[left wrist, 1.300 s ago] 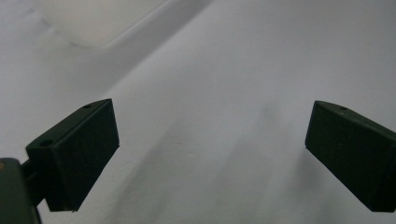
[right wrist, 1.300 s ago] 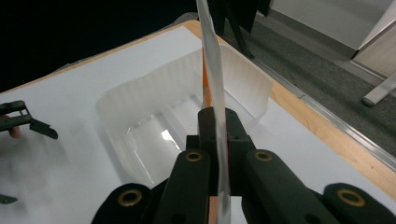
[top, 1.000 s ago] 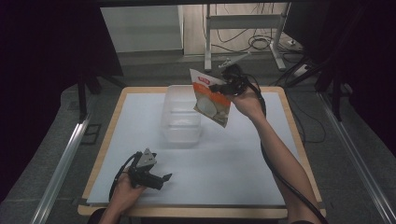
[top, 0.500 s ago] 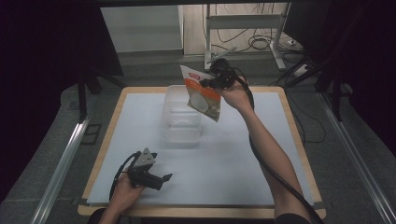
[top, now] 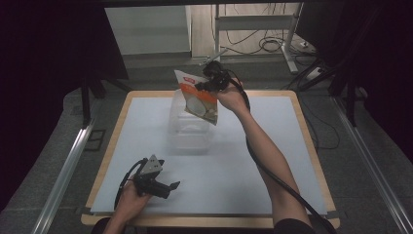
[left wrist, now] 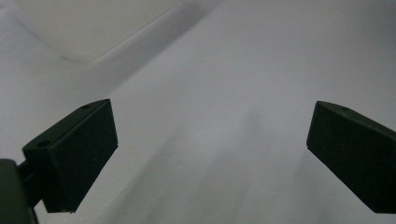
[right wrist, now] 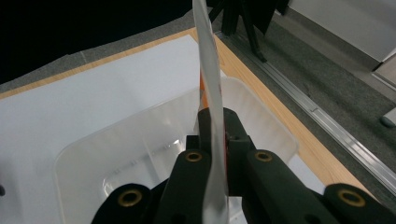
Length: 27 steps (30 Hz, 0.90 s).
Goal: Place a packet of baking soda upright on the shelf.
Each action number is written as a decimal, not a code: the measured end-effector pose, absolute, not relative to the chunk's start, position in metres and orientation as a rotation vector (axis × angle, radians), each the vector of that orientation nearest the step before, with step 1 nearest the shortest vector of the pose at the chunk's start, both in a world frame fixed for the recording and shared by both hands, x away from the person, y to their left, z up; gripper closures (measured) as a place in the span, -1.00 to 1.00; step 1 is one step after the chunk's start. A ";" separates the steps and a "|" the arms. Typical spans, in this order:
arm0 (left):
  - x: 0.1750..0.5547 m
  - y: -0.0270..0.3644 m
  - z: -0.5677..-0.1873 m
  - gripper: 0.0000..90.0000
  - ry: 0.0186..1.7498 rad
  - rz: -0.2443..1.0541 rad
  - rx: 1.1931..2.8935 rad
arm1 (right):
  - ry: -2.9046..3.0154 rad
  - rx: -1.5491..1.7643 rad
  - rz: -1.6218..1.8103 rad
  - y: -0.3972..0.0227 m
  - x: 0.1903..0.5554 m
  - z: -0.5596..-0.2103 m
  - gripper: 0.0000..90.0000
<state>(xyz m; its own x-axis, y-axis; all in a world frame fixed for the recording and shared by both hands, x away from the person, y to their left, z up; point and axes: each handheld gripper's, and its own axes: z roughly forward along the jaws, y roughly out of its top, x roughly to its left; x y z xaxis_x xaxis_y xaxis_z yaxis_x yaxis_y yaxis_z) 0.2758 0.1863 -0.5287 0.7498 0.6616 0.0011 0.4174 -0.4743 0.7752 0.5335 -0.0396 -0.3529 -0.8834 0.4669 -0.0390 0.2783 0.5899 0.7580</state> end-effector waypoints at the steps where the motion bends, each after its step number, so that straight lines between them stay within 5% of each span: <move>1: 0.276 0.186 -0.529 -0.95 0.807 0.385 2.137 | 2.589 0.615 1.171 -0.037 0.535 -0.354 0.97; 27: 0.275 0.184 -0.529 -0.95 0.805 0.378 2.141 | 2.607 0.661 1.225 -0.009 0.547 -0.397 0.97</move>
